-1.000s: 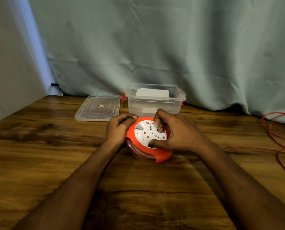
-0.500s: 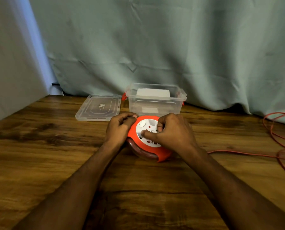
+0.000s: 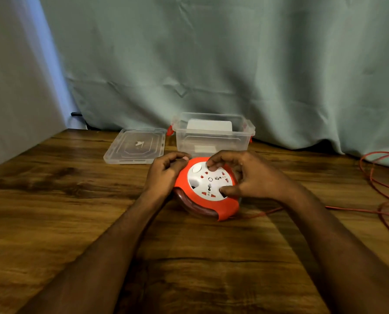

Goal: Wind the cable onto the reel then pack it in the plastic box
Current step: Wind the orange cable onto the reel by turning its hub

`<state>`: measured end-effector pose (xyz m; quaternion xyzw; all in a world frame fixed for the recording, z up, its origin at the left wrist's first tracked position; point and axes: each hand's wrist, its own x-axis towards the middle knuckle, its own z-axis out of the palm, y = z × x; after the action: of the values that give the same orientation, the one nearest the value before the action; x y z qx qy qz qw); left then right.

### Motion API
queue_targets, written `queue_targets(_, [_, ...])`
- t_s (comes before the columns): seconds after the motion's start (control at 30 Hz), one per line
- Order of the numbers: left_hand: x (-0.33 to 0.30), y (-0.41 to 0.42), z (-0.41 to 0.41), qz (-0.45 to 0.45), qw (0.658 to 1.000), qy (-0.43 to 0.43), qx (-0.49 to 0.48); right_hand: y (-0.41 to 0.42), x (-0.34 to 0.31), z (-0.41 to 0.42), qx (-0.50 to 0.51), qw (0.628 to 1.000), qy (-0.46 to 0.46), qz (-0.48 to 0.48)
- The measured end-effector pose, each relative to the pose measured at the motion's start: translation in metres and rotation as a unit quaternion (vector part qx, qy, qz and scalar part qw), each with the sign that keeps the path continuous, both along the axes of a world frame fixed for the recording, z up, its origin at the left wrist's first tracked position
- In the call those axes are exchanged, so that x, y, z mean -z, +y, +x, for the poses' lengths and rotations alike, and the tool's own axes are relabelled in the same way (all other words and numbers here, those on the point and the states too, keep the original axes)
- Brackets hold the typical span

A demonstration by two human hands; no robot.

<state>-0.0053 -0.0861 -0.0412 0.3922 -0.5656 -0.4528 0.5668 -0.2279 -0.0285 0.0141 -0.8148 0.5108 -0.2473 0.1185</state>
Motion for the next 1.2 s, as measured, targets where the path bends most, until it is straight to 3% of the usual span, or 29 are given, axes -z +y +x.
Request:
queue_targets(0.47, [-0.002,0.006,-0.001,-0.007,1.0,-0.017,0.023,0.01,-0.011,-0.003,-0.002,0.999,0.036,-0.004])
queue_targets(0.8, [0.003,-0.003,-0.001,-0.016,1.0,0.013,0.002,0.012,0.001,0.024,0.113,0.983,0.115,-0.087])
queue_targets(0.97, [0.003,-0.002,-0.002,-0.013,1.0,0.014,0.006,0.013,0.004,0.037,0.16,0.981,0.074,-0.077])
queue_targets(1.2, [0.001,0.001,-0.001,-0.004,0.999,0.027,0.017,0.011,0.005,0.033,0.127,0.984,0.038,-0.119])
